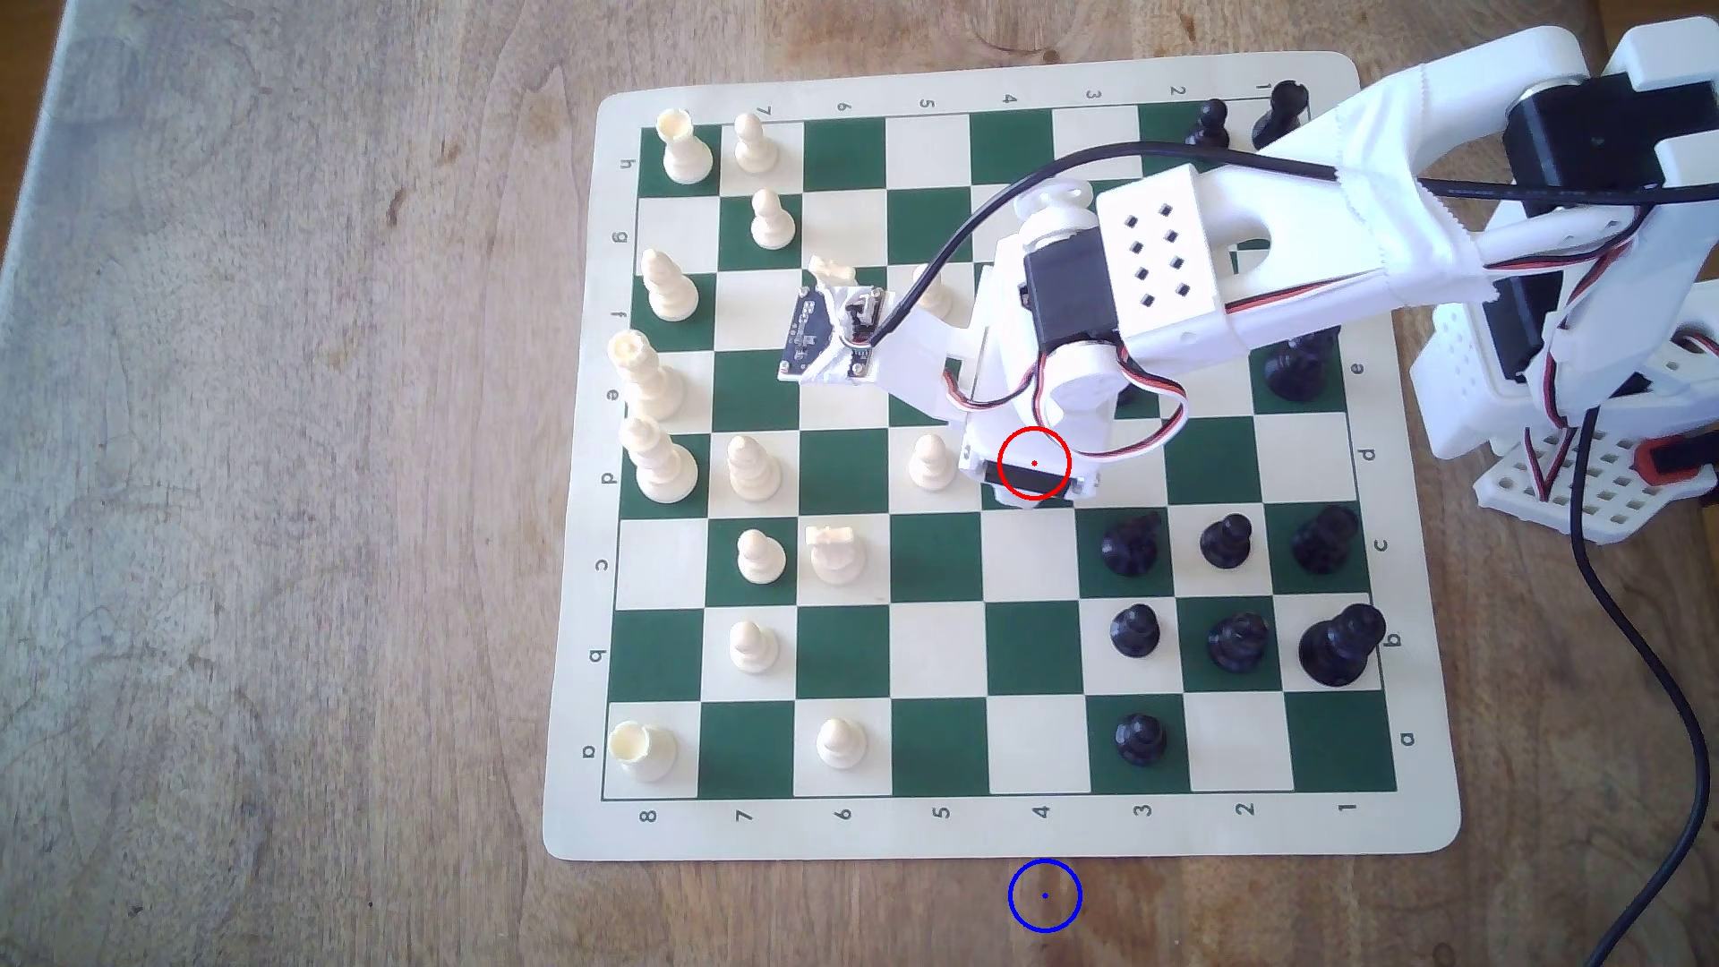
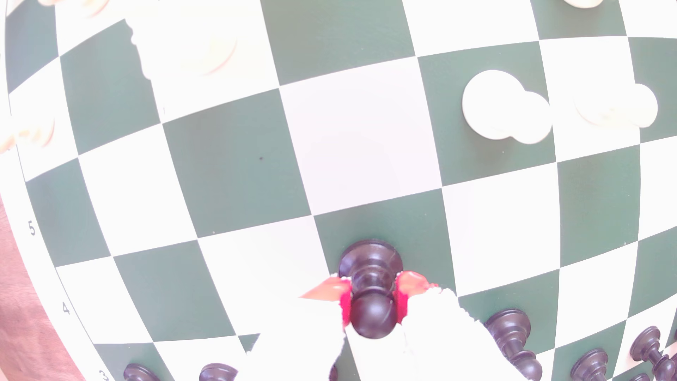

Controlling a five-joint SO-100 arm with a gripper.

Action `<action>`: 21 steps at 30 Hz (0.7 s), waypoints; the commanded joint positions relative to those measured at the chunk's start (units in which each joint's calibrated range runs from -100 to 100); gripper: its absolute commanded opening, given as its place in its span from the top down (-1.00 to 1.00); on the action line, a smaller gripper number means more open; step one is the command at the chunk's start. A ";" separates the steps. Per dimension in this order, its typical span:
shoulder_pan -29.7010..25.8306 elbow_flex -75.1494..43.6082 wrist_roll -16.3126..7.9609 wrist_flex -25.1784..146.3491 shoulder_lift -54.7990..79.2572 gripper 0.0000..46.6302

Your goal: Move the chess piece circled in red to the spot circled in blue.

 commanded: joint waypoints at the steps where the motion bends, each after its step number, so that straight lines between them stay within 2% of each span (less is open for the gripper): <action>1: -0.51 -4.86 0.20 1.07 -0.98 0.99; 6: -0.43 -7.85 0.34 5.82 -6.58 0.99; 9: -2.62 -8.94 0.20 8.27 -10.57 0.99; 15: -15.29 -13.20 -0.98 10.49 -15.75 0.99; 21: -22.64 -22.63 -0.68 12.12 -8.88 0.99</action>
